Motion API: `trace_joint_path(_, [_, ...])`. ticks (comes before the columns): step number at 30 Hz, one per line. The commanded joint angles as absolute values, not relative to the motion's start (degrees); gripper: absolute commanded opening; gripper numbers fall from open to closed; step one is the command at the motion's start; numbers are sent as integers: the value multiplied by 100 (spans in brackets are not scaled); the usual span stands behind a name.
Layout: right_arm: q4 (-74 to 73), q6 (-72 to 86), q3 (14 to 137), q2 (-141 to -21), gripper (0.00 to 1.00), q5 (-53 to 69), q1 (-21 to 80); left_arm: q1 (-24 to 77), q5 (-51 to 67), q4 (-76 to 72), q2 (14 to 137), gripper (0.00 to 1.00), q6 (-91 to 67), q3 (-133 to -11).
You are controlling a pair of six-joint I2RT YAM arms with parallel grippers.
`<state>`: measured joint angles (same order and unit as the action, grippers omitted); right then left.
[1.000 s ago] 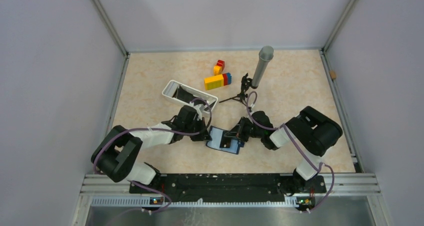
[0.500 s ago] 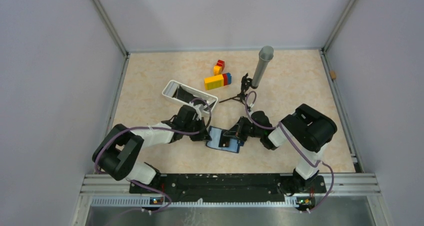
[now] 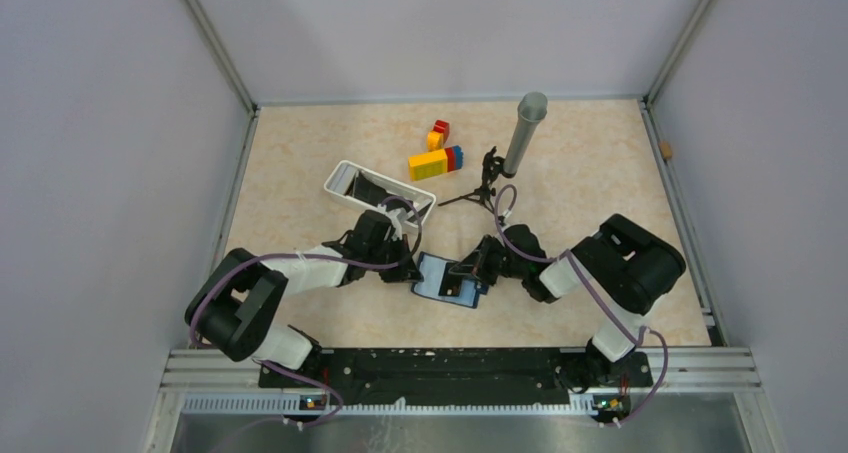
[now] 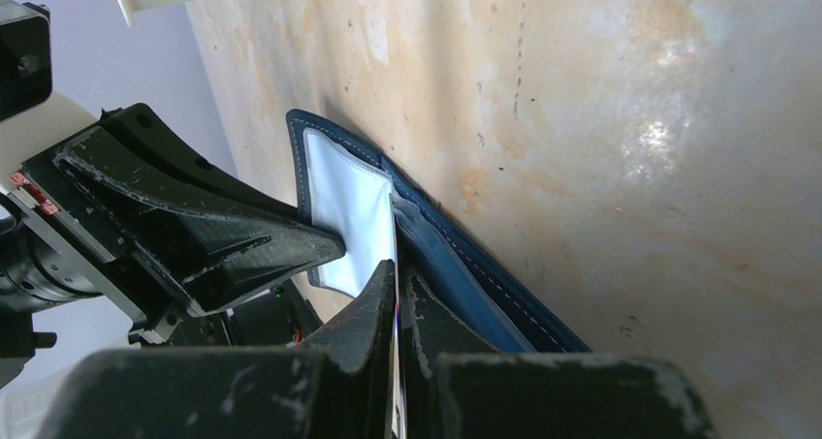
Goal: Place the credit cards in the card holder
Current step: Insert the credit card into the card holder.
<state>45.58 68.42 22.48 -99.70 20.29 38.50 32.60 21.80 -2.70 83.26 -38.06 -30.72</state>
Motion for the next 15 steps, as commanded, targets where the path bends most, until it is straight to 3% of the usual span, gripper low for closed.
trace_joint_path(1, [3690,6567,2068,-9982,0,1585,3876,3172,1964,-181,8280,0,-3735,-2948])
trace_joint_path(15, [3913,6451,2352,-10496,0,1863,3996,3162,2291,-283,8467,0,-3578,-3071])
